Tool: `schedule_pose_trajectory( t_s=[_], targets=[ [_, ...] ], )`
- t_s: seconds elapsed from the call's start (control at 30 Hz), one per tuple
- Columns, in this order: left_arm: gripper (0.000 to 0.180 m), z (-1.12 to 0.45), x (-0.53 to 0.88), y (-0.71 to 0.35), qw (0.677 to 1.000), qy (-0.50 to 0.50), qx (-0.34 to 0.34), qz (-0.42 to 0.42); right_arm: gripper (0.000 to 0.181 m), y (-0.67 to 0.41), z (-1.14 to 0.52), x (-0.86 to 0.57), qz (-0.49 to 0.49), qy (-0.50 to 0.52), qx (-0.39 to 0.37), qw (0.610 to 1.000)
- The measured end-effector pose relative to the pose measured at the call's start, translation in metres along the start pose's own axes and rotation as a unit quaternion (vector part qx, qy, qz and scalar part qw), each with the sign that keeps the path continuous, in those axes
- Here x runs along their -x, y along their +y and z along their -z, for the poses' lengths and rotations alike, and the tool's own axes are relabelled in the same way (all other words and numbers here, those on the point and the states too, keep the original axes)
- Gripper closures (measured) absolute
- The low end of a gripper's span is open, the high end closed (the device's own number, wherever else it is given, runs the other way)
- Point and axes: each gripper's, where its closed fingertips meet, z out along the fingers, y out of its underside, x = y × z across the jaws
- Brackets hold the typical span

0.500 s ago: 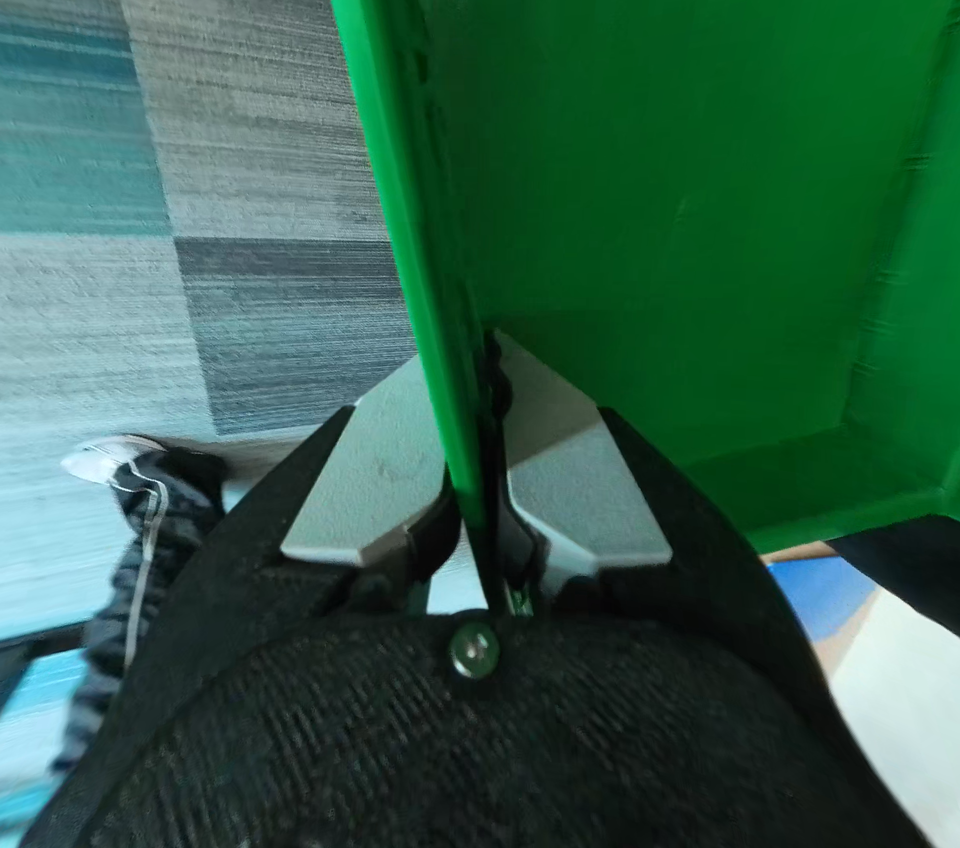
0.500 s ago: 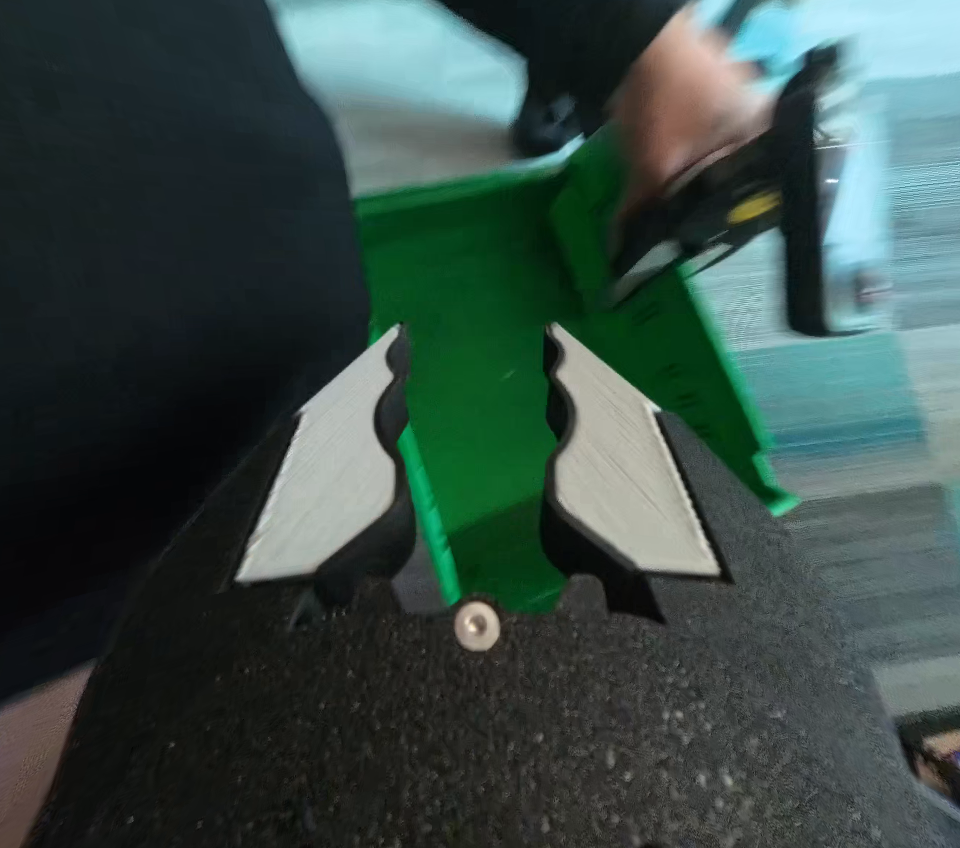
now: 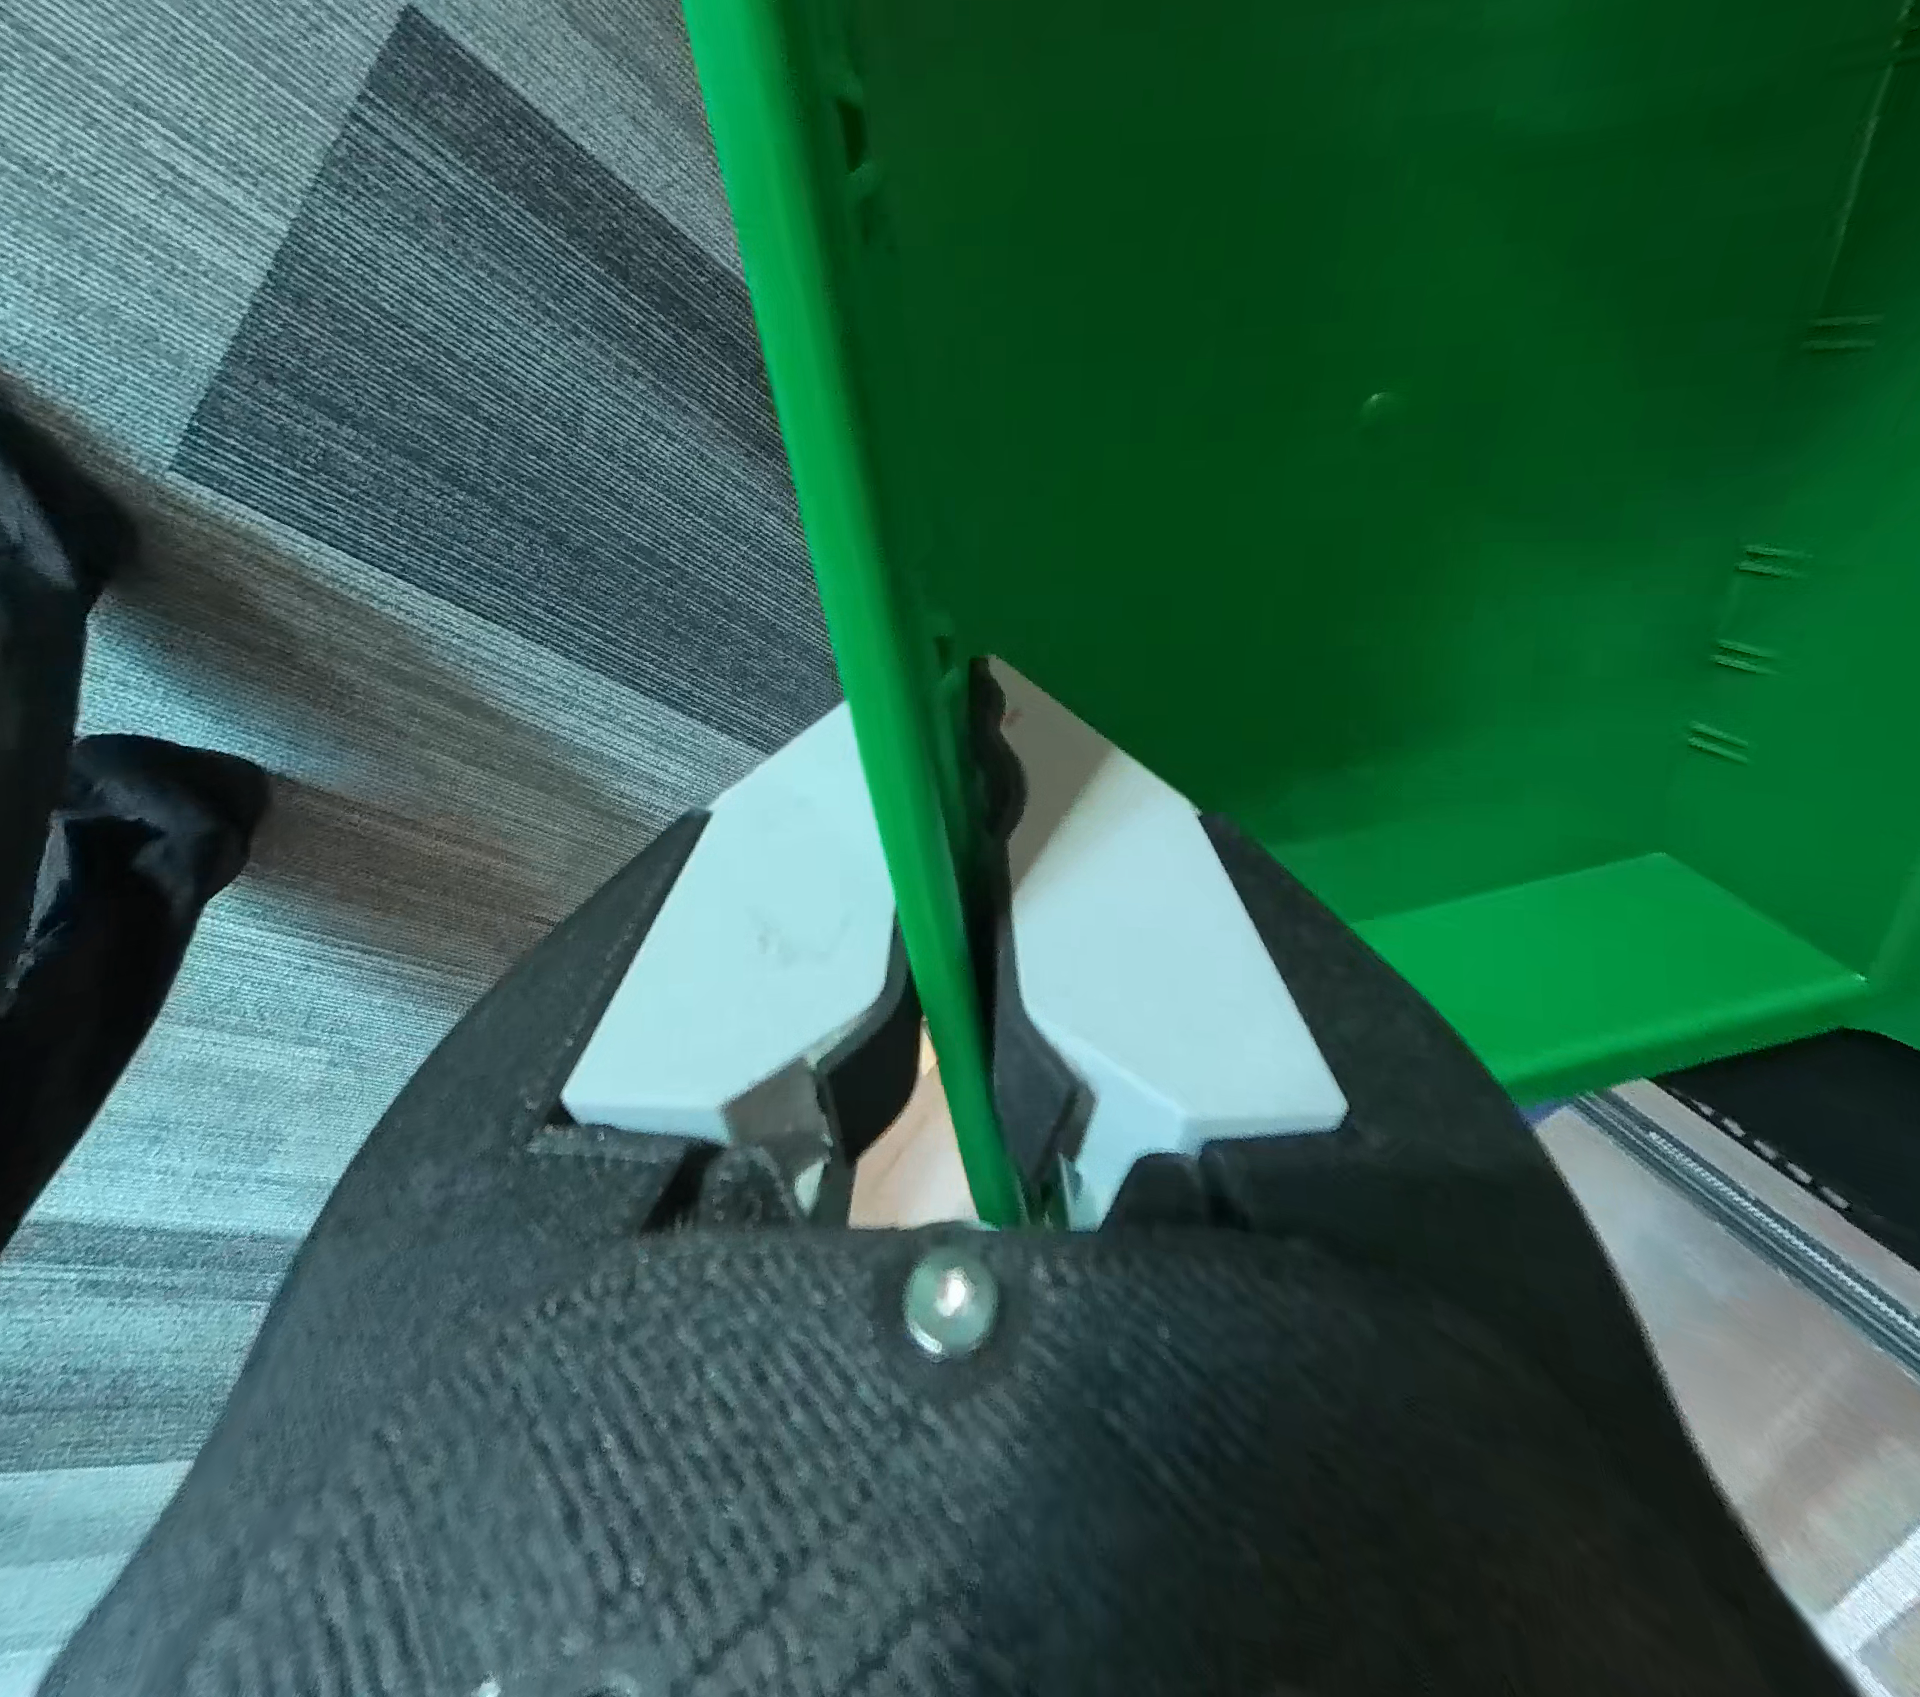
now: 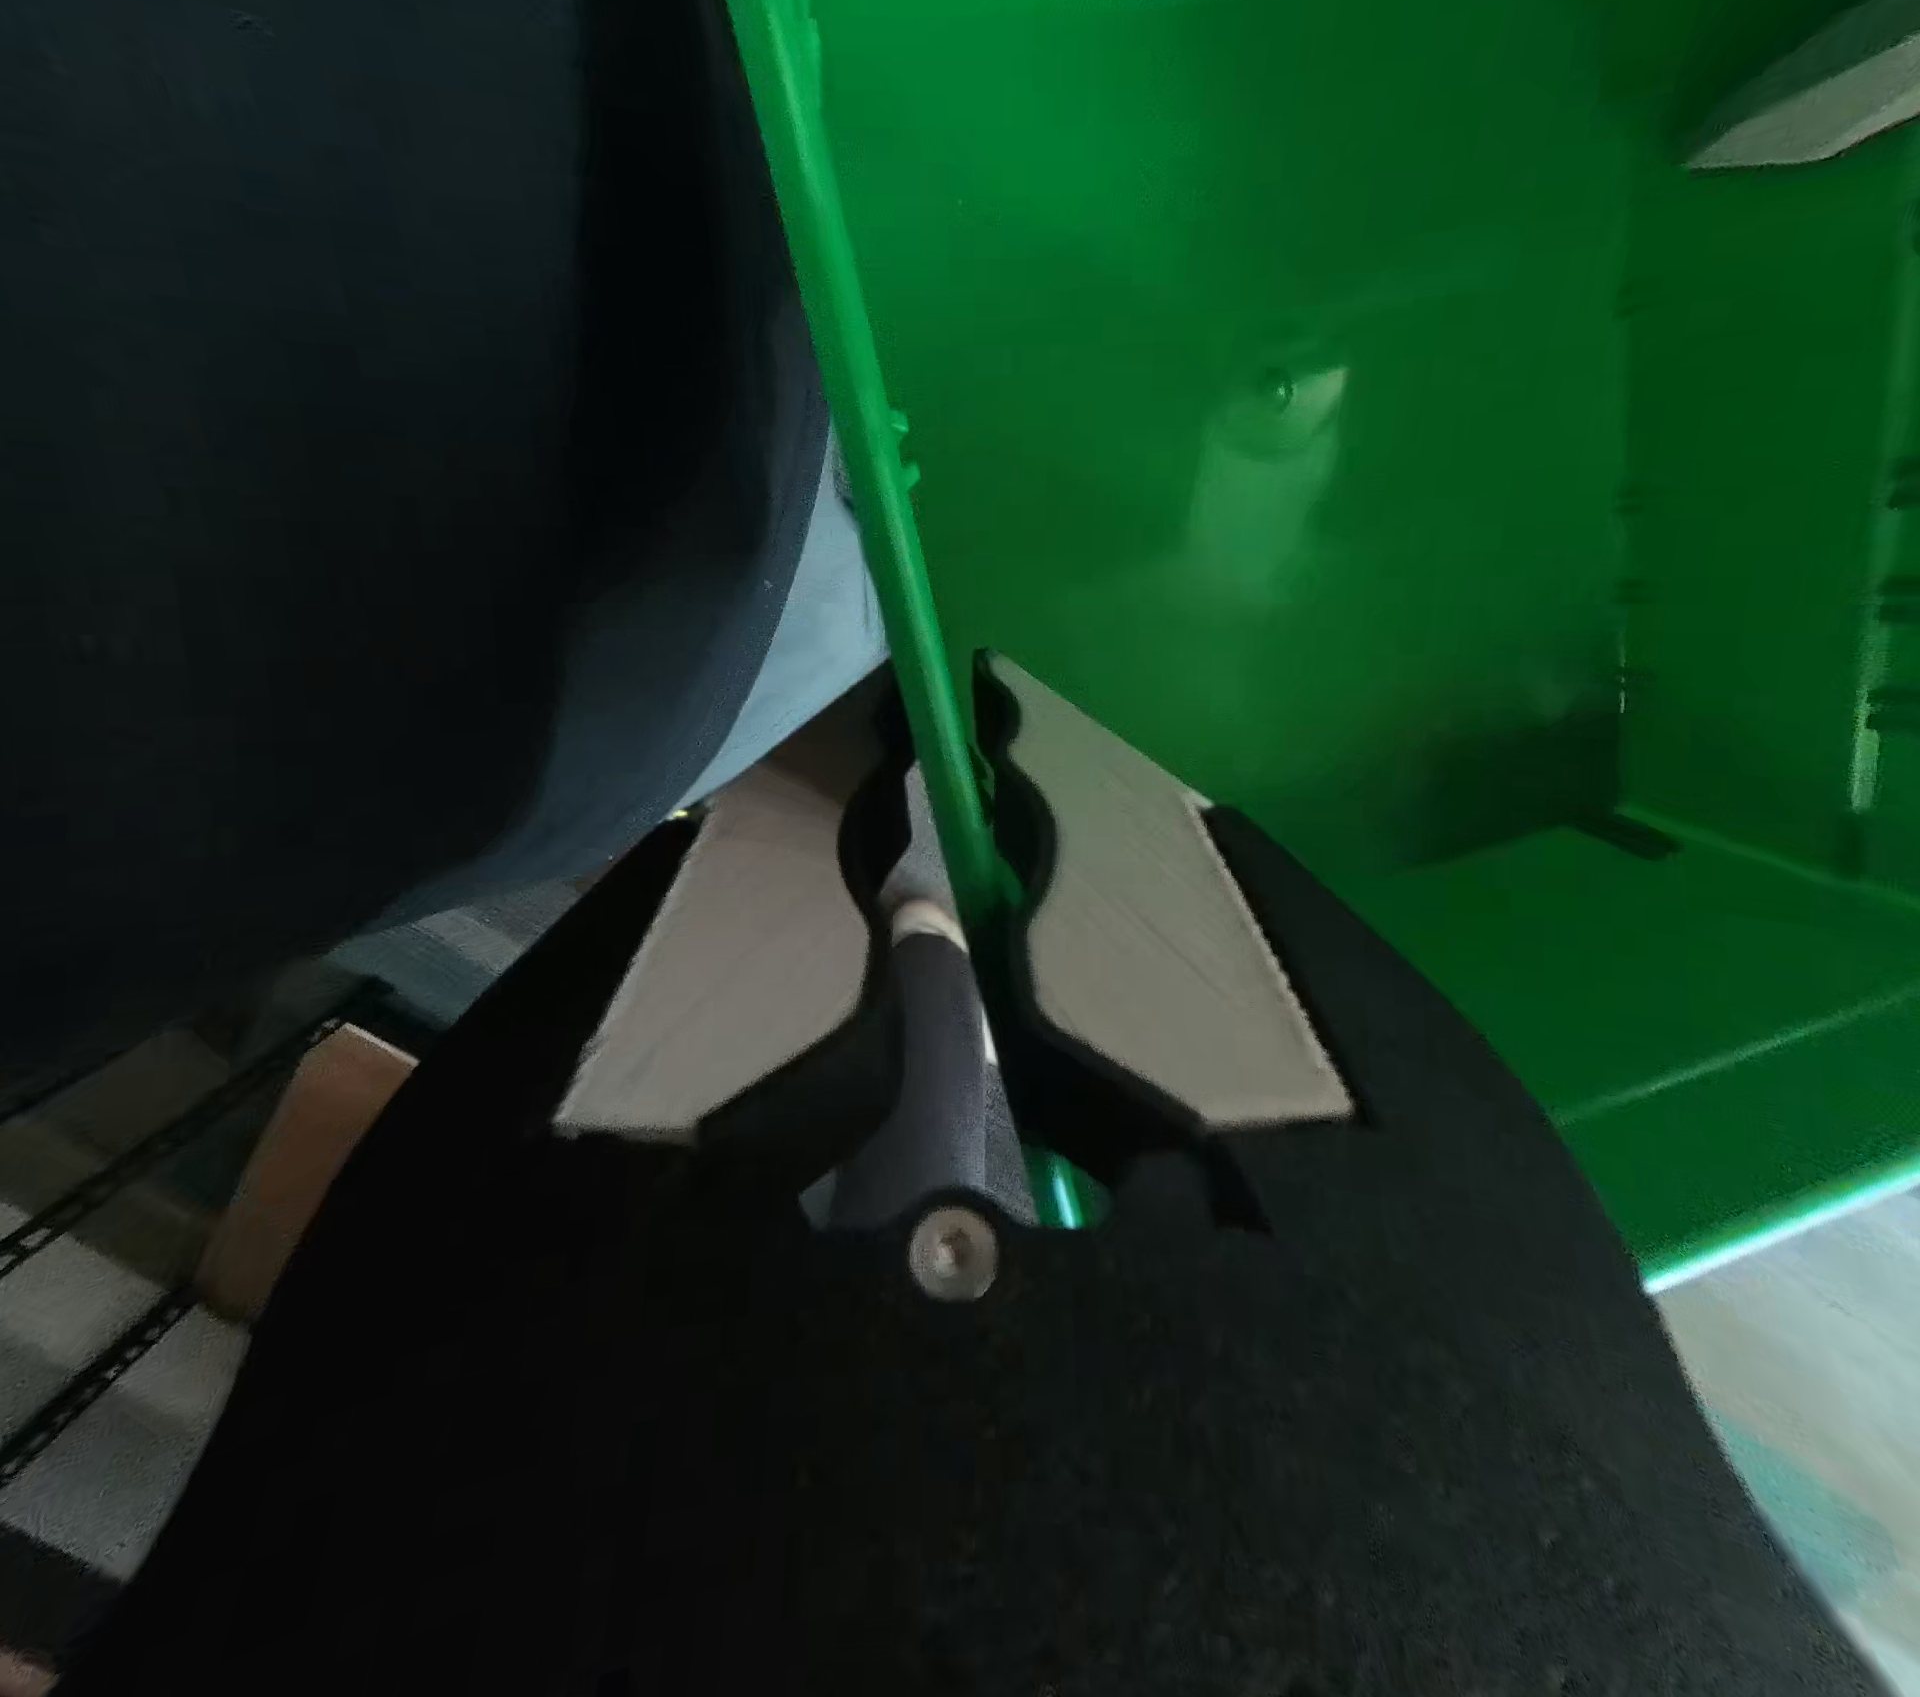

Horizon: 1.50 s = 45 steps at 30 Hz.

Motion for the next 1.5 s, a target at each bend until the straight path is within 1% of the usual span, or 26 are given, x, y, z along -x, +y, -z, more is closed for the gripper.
schedule_pose_trajectory(
  t_s=[0.1, 0.13, 0.2, 0.3, 0.37, 0.43, 0.5, 0.6, 0.67, 0.73, 0.77, 0.8, 0.83, 0.9, 0.97, 1.0, 1.03, 1.07, 1.1, 1.13, 1.2, 1.27, 1.3, 1.37, 1.4, 1.5],
  targets=[
    [0.174, 0.003, 0.012, -0.015, 1.000, 0.004, -0.017, -0.001, 0.176, 0.012, 0.000, -0.014, -0.002, -0.017, -0.024, 1.000],
    [0.176, 0.006, 0.017, -0.024, 1.000, -0.001, -0.026, -0.010, 0.177, 0.016, 0.001, -0.016, -0.009, -0.020, -0.033, 0.999],
    [0.175, 0.021, 0.026, -0.050, 0.995, -0.012, -0.095, -0.034, 0.177, 0.020, 0.005, -0.020, -0.029, -0.032, -0.048, 0.998],
    [0.168, 0.061, 0.046, -0.082, 0.978, -0.016, -0.200, -0.050, 0.177, 0.018, 0.012, -0.026, -0.090, -0.049, -0.085, 0.991],
    [0.148, 0.085, 0.055, -0.088, 0.970, -0.004, -0.232, -0.078, 0.177, 0.016, 0.013, -0.028, -0.147, -0.059, -0.108, 0.981],
    [0.140, 0.100, 0.058, -0.082, 0.964, 0.012, -0.229, -0.133, 0.178, 0.015, 0.012, -0.031, -0.205, -0.049, -0.127, 0.969],
    [0.131, 0.108, 0.059, -0.071, 0.954, 0.014, -0.218, -0.207, 0.178, 0.011, 0.010, -0.030, -0.273, -0.036, -0.148, 0.950],
    [0.130, 0.116, 0.058, -0.052, 0.922, 0.014, -0.207, -0.328, 0.178, -0.003, 0.009, -0.022, -0.383, -0.014, -0.185, 0.905],
    [0.124, 0.117, 0.052, -0.040, 0.897, 0.034, -0.184, -0.399, 0.177, -0.017, 0.010, -0.012, -0.451, 0.007, -0.203, 0.869],
    [0.118, 0.116, 0.039, -0.029, 0.867, 0.052, -0.159, -0.470, 0.177, -0.036, 0.014, 0.000, -0.504, 0.033, -0.224, 0.833],
    [0.111, 0.115, 0.029, -0.025, 0.848, 0.060, -0.147, -0.506, 0.177, -0.046, 0.018, 0.007, -0.526, 0.045, -0.238, 0.815],
    [0.100, 0.112, 0.020, -0.025, 0.829, 0.059, -0.140, -0.538, 0.177, -0.056, 0.023, 0.013, -0.544, 0.057, -0.254, 0.798],
    [0.095, 0.110, 0.010, -0.027, 0.808, 0.055, -0.135, -0.571, 0.177, -0.066, 0.030, 0.020, -0.560, 0.069, -0.270, 0.780],
    [0.089, 0.107, -0.019, -0.036, 0.754, 0.040, -0.142, -0.640, 0.177, -0.088, 0.045, 0.032, -0.582, 0.092, -0.301, 0.750],
    [0.083, 0.107, -0.052, -0.051, 0.691, 0.014, -0.177, -0.701, 0.177, -0.109, 0.058, 0.046, -0.591, 0.111, -0.328, 0.729],
    [0.084, 0.107, -0.071, -0.056, 0.660, 0.014, -0.193, -0.726, 0.176, -0.119, 0.064, 0.052, -0.593, 0.124, -0.339, 0.719],
    [0.090, 0.106, -0.091, -0.054, 0.632, 0.033, -0.200, -0.748, 0.176, -0.128, 0.070, 0.057, -0.596, 0.141, -0.349, 0.709],
    [0.095, 0.103, -0.112, -0.048, 0.609, 0.064, -0.200, -0.765, 0.176, -0.136, 0.075, 0.062, -0.598, 0.161, -0.358, 0.699],
    [0.091, 0.102, -0.131, -0.044, 0.582, 0.080, -0.204, -0.783, 0.176, -0.145, 0.080, 0.067, -0.598, 0.180, -0.367, 0.689],
    [0.095, 0.099, -0.143, -0.036, 0.547, 0.093, -0.188, -0.811, 0.176, -0.153, 0.082, 0.076, -0.601, 0.191, -0.372, 0.681],
    [0.097, 0.091, -0.165, -0.033, 0.513, 0.092, -0.167, -0.837, 0.176, -0.166, 0.077, 0.095, -0.618, 0.209, -0.379, 0.656],
    [0.099, 0.083, -0.190, -0.025, 0.468, 0.105, -0.158, -0.863, 0.176, -0.178, 0.068, 0.114, -0.629, 0.234, -0.388, 0.631],
    [0.100, 0.079, -0.201, -0.016, 0.451, 0.114, -0.147, -0.873, 0.176, -0.185, 0.063, 0.125, -0.632, 0.238, -0.400, 0.619],
    [0.101, 0.075, -0.224, 0.001, 0.428, 0.144, -0.125, -0.883, 0.176, -0.199, 0.053, 0.143, -0.632, 0.249, -0.436, 0.591],
    [0.101, 0.077, -0.235, 0.010, 0.421, 0.165, -0.116, -0.884, 0.176, -0.207, 0.049, 0.151, -0.625, 0.254, -0.460, 0.577],
    [0.099, 0.093, -0.266, 0.039, 0.415, 0.239, -0.078, -0.874, 0.176, -0.233, 0.043, 0.168, -0.580, 0.266, -0.553, 0.536]
  ],
)
